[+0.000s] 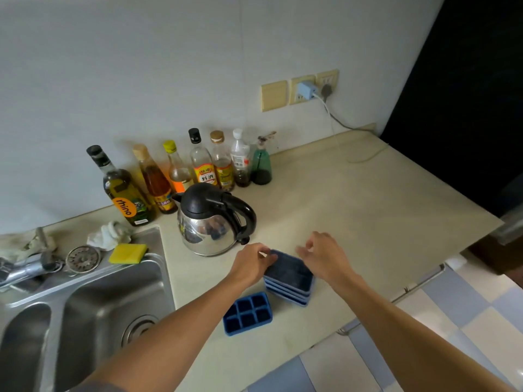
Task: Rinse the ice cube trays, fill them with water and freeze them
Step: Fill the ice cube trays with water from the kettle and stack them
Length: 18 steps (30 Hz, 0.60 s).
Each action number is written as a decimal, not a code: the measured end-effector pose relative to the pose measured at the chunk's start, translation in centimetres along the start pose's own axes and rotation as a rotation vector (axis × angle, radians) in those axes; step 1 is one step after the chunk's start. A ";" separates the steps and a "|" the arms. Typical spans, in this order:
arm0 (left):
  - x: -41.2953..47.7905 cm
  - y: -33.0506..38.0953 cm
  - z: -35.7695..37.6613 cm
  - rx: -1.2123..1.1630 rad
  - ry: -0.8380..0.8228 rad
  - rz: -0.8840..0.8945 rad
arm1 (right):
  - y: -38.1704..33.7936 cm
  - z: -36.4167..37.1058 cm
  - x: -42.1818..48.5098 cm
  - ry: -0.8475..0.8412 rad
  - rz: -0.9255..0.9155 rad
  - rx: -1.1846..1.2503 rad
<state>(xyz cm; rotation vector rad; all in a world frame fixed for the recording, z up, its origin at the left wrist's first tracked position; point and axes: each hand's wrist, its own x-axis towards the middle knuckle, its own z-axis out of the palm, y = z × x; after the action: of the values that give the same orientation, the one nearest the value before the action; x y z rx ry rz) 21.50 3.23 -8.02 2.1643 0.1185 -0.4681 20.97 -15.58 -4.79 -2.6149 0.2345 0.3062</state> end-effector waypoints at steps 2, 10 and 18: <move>-0.4 -0.1 -0.3 -0.092 -0.022 -0.033 | -1.9 -0.1 1.0 0.040 -0.063 0.110; -2.4 -3.4 -5.6 -0.264 -0.023 -0.100 | -10.2 1.4 5.6 -0.158 -0.154 0.434; -3.6 -9.4 -11.6 -0.258 0.148 -0.191 | -13.4 4.2 7.4 -0.197 -0.139 0.403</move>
<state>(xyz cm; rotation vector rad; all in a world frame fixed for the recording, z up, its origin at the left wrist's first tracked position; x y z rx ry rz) 19.20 18.41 -7.63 1.9399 0.4469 -0.3765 30.34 -2.76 -4.19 -2.1733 0.0396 0.4179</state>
